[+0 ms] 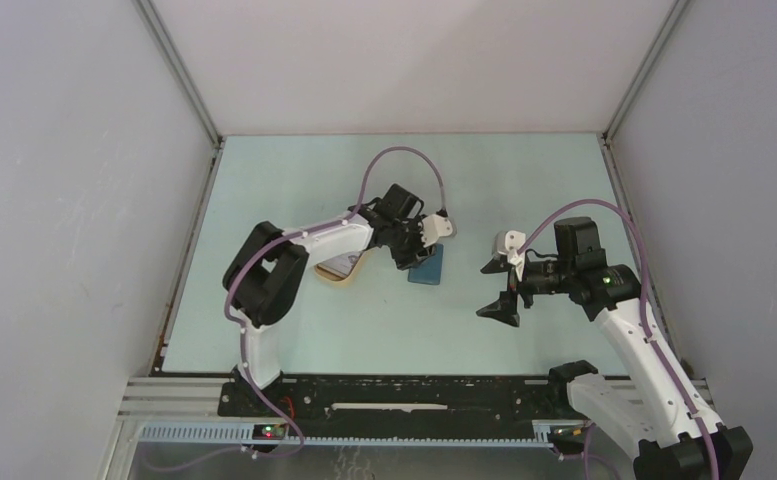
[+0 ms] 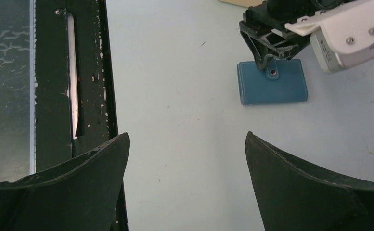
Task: Put the credit cards into the card holder
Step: Open the card holder at the center of the board.
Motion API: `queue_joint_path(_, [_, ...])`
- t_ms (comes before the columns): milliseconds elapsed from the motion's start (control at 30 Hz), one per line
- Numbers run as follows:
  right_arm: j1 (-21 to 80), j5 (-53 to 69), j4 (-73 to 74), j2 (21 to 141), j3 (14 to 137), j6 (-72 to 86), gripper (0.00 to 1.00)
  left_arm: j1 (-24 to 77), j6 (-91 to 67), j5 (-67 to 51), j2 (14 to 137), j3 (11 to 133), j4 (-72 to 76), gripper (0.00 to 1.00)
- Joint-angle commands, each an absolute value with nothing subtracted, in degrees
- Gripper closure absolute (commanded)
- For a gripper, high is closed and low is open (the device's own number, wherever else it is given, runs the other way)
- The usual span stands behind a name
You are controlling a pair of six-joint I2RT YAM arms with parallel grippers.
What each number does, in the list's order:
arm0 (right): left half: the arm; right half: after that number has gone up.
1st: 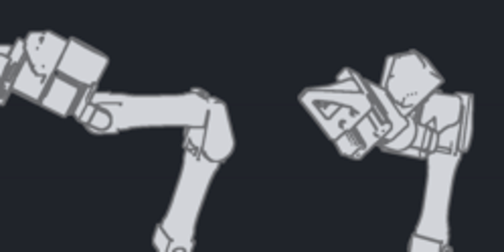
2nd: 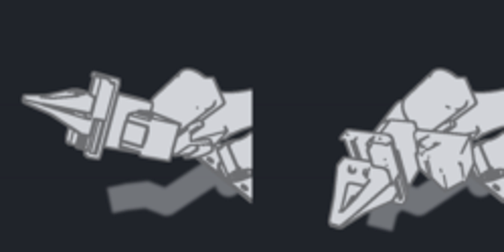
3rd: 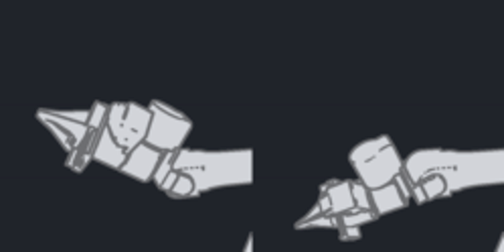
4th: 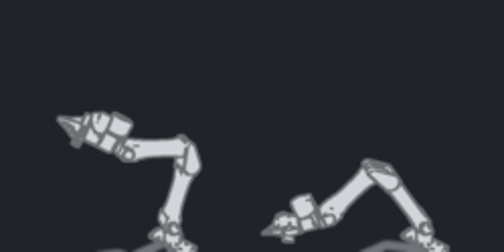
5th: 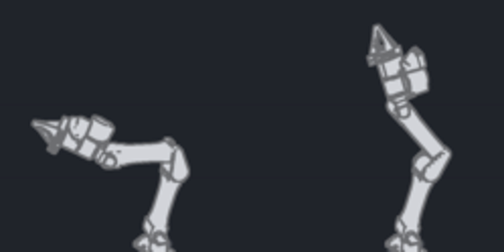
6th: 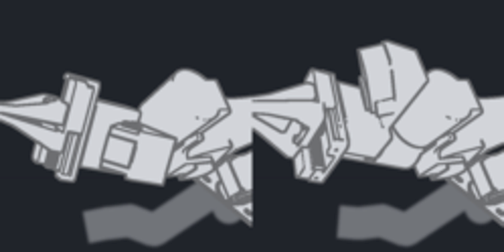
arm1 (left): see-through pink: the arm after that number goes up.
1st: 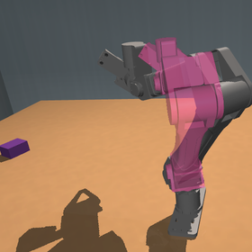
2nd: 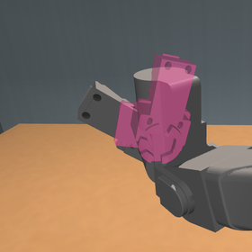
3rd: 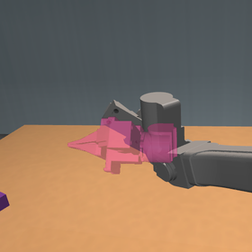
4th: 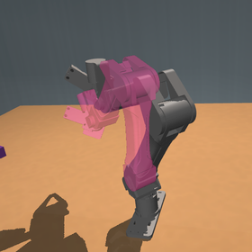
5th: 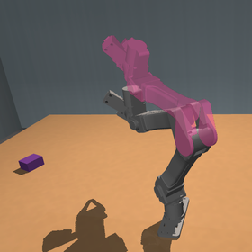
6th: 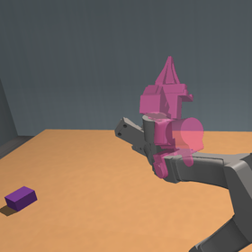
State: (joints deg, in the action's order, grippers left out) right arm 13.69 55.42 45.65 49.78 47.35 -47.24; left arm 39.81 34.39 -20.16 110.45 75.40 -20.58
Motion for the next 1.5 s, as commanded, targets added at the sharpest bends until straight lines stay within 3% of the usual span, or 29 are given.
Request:
queue_joint_path(0, [14.39,55.58,46.09,49.75,47.37,-48.00,0.00,40.85,36.06,-17.79,111.92,79.79,-22.83,0.45])
queue_joint_path(233, [14.50,55.63,46.23,49.33,47.37,-48.08,0.00,41.80,35.91,-16.04,114.39,81.48,-25.76,0.52])
queue_joint_path(533, [14.77,55.43,46.38,49.37,47.37,-48.25,0.00,41.80,33.47,-16.70,113.49,81.15,-26.67,1.00])
queue_joint_path(900, [15.20,56.25,43.35,53.77,46.77,-41.67,0.00,45.19,15.46,-15.49,97.27,59.24,-0.82,1.00])
queue_joint_path(1467, [14.07,57.40,27.72,70.07,46.76,-11.80,0.03,51.63,0.41,-4.31,88.13,40.19,26.10,1.00])
